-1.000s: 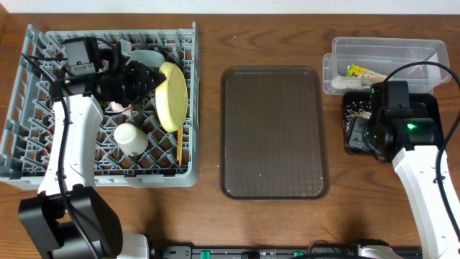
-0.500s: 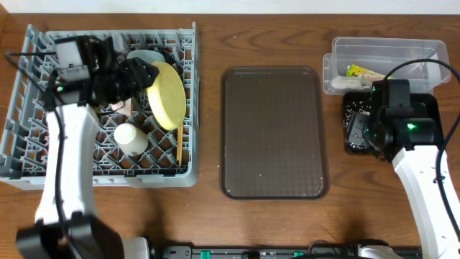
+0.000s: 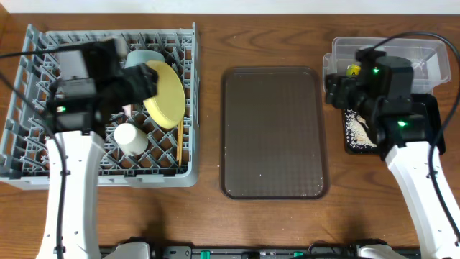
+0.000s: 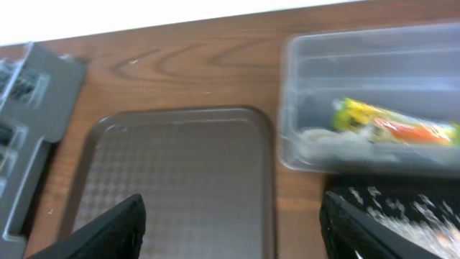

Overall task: Sort waste into correct bins and load items into the dishwasher rack
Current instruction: 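Release the yellow plate and withdraw the left gripper from the rack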

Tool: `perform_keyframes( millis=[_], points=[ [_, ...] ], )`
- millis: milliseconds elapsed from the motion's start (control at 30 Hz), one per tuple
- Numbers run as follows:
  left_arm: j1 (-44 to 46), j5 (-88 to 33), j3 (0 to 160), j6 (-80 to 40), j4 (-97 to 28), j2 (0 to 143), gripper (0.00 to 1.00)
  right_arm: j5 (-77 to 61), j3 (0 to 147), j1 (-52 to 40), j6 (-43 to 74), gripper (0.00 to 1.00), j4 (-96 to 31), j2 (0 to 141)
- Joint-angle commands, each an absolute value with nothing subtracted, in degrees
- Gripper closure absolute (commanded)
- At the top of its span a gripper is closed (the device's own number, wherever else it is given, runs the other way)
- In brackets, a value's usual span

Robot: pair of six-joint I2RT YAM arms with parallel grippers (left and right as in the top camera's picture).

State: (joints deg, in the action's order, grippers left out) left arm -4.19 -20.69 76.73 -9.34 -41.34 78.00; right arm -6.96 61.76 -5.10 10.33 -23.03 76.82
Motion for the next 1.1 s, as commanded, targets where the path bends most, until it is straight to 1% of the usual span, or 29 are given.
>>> perform_keyframes(
  millis=[0,67,133,200,267,367,467,500,533,733,767,800,867,900,1067],
  points=[
    [1.54,-11.62,77.58,-4.34,-42.89,77.91,0.30,-9.45,61.87,-6.57,5.41,0.24,-22.02,79.59],
    [4.75,-6.85,77.58,-4.08,-44.25,77.91,0.29,-9.34,61.87,-6.57,5.48,0.21,-23.11,80.79],
    [7.16,-3.18,77.58,-4.12,-47.27,77.91,0.27,-9.28,61.87,-6.57,5.30,0.18,-27.90,80.95],
    [7.97,-2.96,77.58,-4.40,-51.16,77.91,0.23,-9.26,61.87,-6.55,5.28,0.20,-32.29,80.62],
    [8.12,-2.96,77.45,-5.02,-57.49,77.91,0.22,-8.27,61.87,-6.55,7.16,0.11,-35.99,80.36],
    [8.05,-2.92,76.97,-5.89,-63.99,77.73,0.22,-2.15,61.87,-6.57,11.35,0.09,-41.08,79.11],
    [8.08,-1.65,76.14,-6.92,-67.77,76.47,0.21,0.58,61.76,-6.57,11.73,0.08,-45.41,76.38],
    [8.08,-0.21,75.33,-8.43,-68.10,75.35,0.21,0.64,61.67,-6.57,11.75,0.08,-46.15,75.33],
    [8.08,0.60,74.39,-9.17,-67.90,74.04,0.17,0.62,61.39,-6.57,11.73,0.08,-46.74,73.91],
    [8.08,0.91,63.24,-9.45,-60.77,58.74,0.16,0.73,55.37,-6.57,11.77,0.08,-44.40,61.63],
    [8.08,0.91,60.80,-9.19,-59.05,54.98,0.16,1.17,53.67,-6.57,11.79,0.06,-43.42,58.96],
    [8.08,0.93,58.78,-9.06,-57.71,51.75,0.16,1.58,51.90,-6.57,11.77,0.01,-42.37,56.47],
    [8.08,0.89,54.89,-9.19,-55.48,45.23,0.16,2.61,49.15,-6.57,11.77,0.01,-41.32,52.25],
    [8.08,0.91,53.34,-9.30,-54.57,42.59,0.10,3.14,48.23,-6.57,11.77,0.01,-41.43,50.70],
    [8.08,0.91,50.35,-9.28,-53.84,32.91,0.09,3.60,45.87,-6.57,11.75,0.01,-45.06,45.80]
  ],
)
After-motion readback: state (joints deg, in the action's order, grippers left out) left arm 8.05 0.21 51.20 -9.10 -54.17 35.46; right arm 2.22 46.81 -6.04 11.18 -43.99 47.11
